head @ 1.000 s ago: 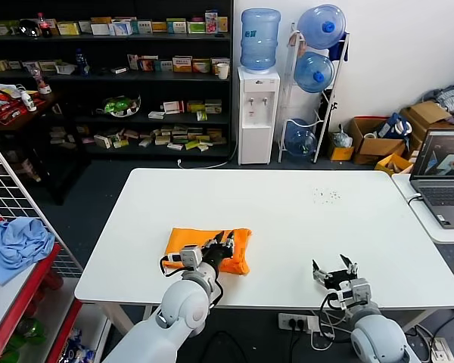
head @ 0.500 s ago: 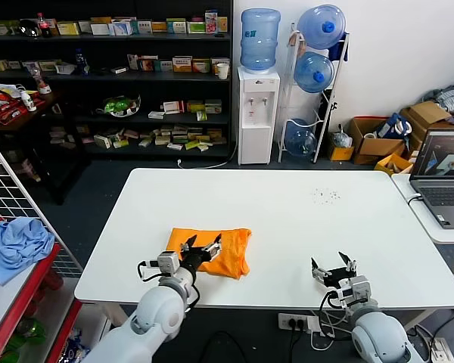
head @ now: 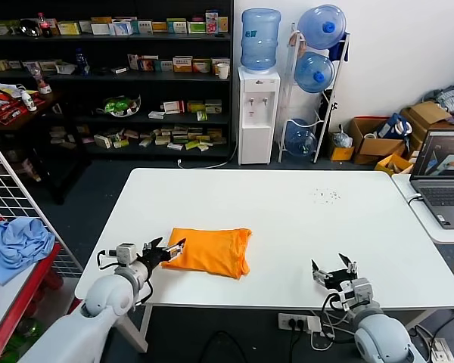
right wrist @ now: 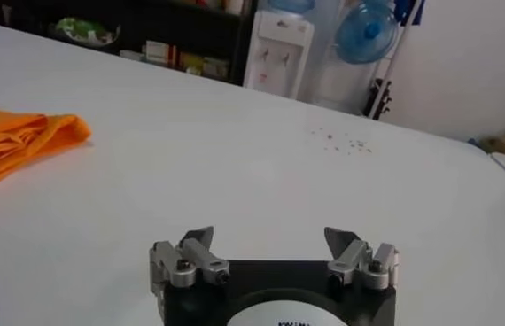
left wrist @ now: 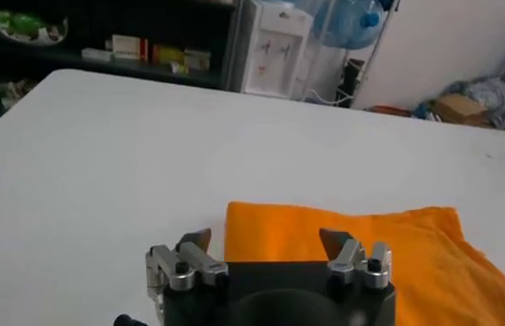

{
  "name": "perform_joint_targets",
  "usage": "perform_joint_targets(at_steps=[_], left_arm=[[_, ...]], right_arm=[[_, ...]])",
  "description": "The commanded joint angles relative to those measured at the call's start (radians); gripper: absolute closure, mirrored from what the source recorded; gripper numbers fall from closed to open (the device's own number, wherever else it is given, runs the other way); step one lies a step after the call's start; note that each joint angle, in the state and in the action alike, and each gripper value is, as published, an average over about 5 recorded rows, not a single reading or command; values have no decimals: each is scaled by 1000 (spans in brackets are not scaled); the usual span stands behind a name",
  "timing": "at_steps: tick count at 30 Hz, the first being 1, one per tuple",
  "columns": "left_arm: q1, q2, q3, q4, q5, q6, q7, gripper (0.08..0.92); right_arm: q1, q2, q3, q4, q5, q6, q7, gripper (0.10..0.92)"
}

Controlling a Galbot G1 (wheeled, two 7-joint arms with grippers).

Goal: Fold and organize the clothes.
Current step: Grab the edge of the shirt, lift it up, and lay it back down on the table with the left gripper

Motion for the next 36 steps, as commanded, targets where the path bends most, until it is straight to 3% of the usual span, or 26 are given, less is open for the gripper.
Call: perform_joint_targets(at_steps=[1,20,36], left_arm=[[-11,50,-59,91,-72,85,156,177],[-42,-28,-21,137,-39,90,170,197],[-24,-39,-25,109,-21,66,164,640]], right_arm=[[-7,-4,9,2,2,1,-3,203],[-19,-8,24,13,7,0,-1,203],[-35,-5,28,31,5,0,0,203]])
